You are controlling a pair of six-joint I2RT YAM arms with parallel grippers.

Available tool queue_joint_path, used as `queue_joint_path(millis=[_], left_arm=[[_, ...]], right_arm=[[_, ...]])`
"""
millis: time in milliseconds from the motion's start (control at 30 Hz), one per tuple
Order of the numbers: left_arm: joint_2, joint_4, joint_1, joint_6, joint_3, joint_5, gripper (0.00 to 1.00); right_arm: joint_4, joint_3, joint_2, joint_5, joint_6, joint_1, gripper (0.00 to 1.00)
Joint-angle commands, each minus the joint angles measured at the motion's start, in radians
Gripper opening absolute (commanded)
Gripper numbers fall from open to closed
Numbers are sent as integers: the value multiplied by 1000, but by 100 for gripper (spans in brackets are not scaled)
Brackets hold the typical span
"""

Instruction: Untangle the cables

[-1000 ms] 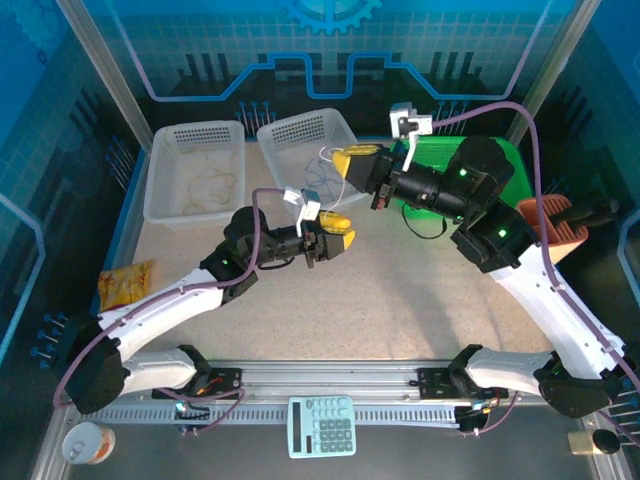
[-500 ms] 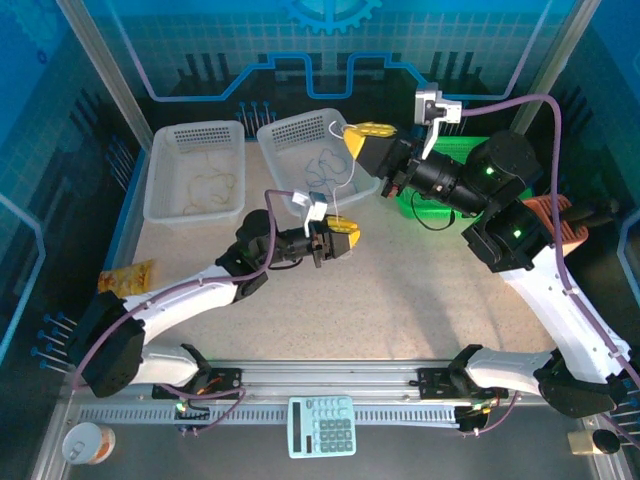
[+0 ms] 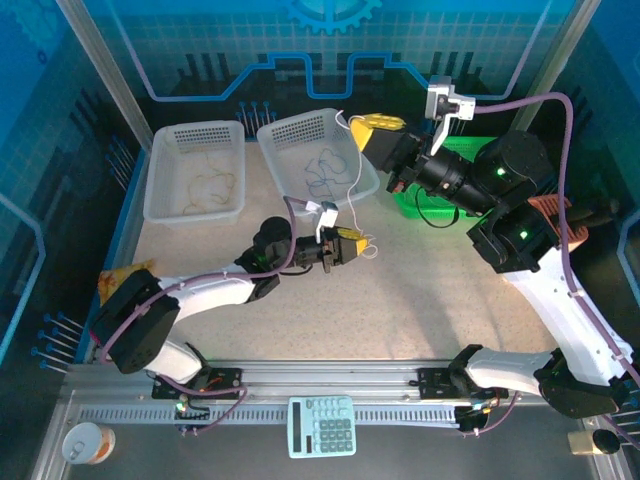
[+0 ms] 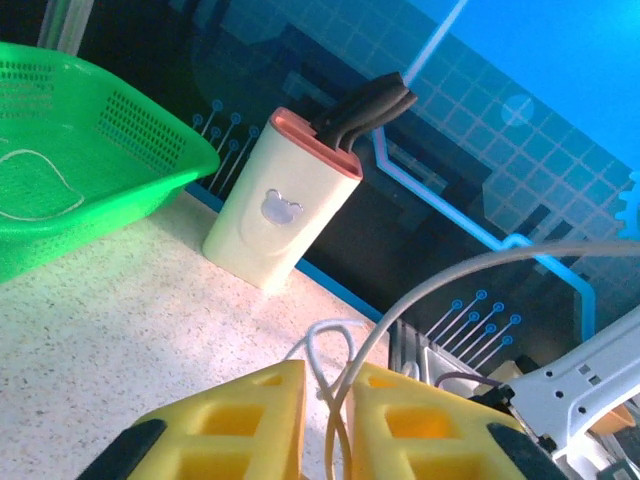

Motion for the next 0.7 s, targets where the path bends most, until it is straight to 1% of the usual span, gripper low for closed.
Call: queue_joint_path(millis=[0,67,133,233,367,500,667], left_arm=[[42,83,-14,-31,-19,35,12],[63,101,-18,-41,-27,34,6],[81,118,-21,-48,-38,31,5],[96,117,-23,-50,-56,31,1],[91,101,-24,-37,-93,27,1],[70,67,-24,-17,-127,15,8],[55,40,-23,-5,-142,14,9]], right_arm=[[26,43,-4,26,-21,4,0],[26,51,-1,22,-20,-4,0],[20,64,4,22,-26,-14,0],[-8,106,12,27,-45,-44,0],[-37,164,24,13,-41,-116,0],[-40,190,25,-12,-10,-195,0],[-30,176,23,-39,23,-233,0]])
